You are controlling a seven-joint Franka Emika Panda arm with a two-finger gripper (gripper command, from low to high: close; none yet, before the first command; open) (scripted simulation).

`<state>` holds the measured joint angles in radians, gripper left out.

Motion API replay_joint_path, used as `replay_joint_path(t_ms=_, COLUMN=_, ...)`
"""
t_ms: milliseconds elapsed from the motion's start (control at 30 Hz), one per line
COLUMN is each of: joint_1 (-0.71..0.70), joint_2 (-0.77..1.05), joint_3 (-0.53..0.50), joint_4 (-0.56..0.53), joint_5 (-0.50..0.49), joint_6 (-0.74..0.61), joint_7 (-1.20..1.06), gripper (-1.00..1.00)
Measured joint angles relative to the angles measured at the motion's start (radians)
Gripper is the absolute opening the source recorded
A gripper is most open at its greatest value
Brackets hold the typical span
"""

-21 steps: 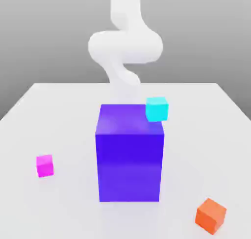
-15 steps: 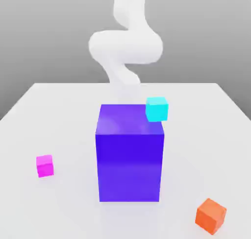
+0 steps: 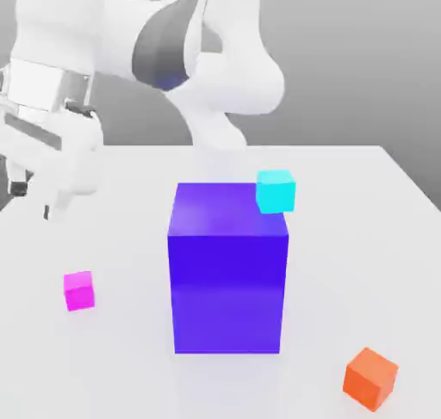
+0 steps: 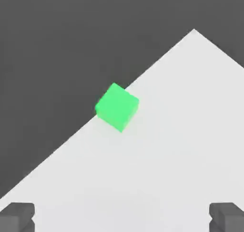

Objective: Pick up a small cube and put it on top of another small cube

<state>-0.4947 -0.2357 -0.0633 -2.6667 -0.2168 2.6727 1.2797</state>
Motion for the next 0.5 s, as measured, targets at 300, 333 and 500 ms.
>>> replay_joint_path(t_ms=300, joint_1=-0.103, joint_2=0.200, joint_3=-0.102, joint_4=-0.144, joint_5=0.118, joint_6=0.155, joint_7=0.039, gripper=0.00)
replay_joint_path(t_ms=333, joint_1=-0.117, joint_2=0.222, joint_3=-0.105, joint_4=-0.160, joint_5=0.158, joint_6=0.172, joint_7=0.024, gripper=0.00)
replay_joint_path(t_ms=500, joint_1=-0.150, joint_2=0.339, joint_3=-0.056, joint_4=-0.165, joint_5=0.302, joint_6=0.267, joint_7=-0.053, gripper=0.00)
